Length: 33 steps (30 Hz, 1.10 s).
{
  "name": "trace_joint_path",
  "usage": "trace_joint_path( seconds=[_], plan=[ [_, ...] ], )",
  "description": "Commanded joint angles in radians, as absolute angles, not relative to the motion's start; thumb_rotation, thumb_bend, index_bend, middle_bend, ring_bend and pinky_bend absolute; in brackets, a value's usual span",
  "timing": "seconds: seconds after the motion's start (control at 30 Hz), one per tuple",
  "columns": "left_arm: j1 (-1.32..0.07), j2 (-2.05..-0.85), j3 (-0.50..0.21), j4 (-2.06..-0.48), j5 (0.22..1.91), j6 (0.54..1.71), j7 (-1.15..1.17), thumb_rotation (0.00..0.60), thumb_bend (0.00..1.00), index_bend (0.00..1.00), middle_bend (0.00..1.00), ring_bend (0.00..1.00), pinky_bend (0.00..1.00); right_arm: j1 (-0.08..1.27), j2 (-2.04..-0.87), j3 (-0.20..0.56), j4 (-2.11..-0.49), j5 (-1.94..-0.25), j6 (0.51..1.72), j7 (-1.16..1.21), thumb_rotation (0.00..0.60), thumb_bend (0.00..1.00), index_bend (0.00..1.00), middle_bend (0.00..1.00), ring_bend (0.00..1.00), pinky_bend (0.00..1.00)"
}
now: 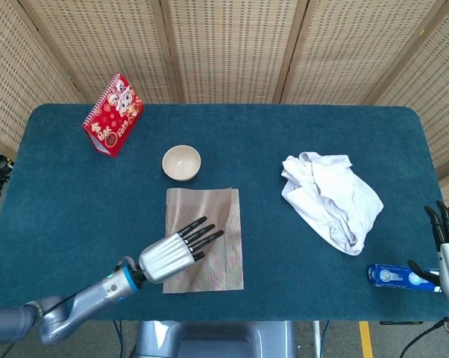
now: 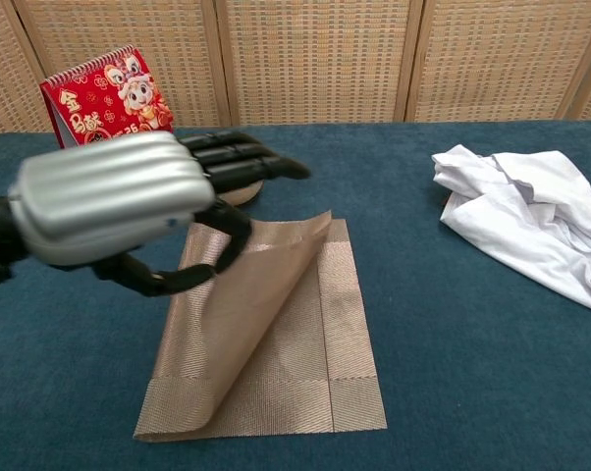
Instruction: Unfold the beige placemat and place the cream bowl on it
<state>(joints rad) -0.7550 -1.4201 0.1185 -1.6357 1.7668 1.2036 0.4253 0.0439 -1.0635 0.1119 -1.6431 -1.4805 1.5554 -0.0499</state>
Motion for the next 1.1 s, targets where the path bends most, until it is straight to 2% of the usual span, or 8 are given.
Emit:
trace_joint_path(
  seconds=[0.03,0.5,0.63,0.83,0.9,0.97,1.0,1.1],
  plan=[
    [-0.659,-1.327,0.187,-1.689,1.784,1.306,0.412,0.6,0.55,0.86,0.0,0.0,0.0,0.046,-1.065,0.104,-1.651,-1.496,1.555,-0.059,0.6,0.0,0.04,0.0,0.0,0.0],
    [-0.363,-1.227,0.291,-1.552,1.767,1.575,0.202,0.6,0.55,0.86,0.0,0.0,0.0,0.049,-1.072,0.079,-1.676,-1.555,1.562,-0.089,0.6,0.0,0.04,0.0,0.0,0.0],
    [-0.313,-1.234,0.294,-1.498,1.742,1.594,0.136,0.6,0.55,0.85,0.0,0.0,0.0,0.05,-1.075,0.074,-1.677,-1.56,1.558,-0.094,0.6,0.0,0.04,0.0,0.0,0.0],
    [-0.225,-1.232,0.305,-1.439,1.645,1.552,0.033,0.6,0.55,0.71,0.0,0.0,0.0,0.055,-1.083,0.068,-1.674,-1.563,1.545,-0.107,0.6,0.0,0.04,0.0,0.0,0.0],
    [-0.215,-1.228,0.305,-1.434,1.634,1.529,0.007,0.6,0.55,0.55,0.0,0.0,0.0,0.057,-1.085,0.068,-1.674,-1.564,1.543,-0.111,0.6,0.0,0.04,0.0,0.0,0.0],
    [-0.206,-1.225,0.302,-1.429,1.632,1.522,-0.026,0.6,0.42,0.16,0.0,0.0,0.0,0.058,-1.087,0.067,-1.674,-1.566,1.542,-0.114,0.6,0.0,0.04,0.0,0.0,0.0],
    [-0.2,-1.225,0.298,-1.424,1.635,1.53,-0.047,0.599,0.34,0.07,0.0,0.0,0.0,0.059,-1.088,0.067,-1.674,-1.567,1.541,-0.115,0.6,0.0,0.04,0.0,0.0,0.0],
    [-0.172,-1.235,0.272,-1.387,1.654,1.591,-0.123,0.544,0.07,0.0,0.0,0.0,0.0,0.06,-1.09,0.065,-1.672,-1.568,1.537,-0.118,0.6,0.0,0.04,0.0,0.0,0.0]
  ],
)
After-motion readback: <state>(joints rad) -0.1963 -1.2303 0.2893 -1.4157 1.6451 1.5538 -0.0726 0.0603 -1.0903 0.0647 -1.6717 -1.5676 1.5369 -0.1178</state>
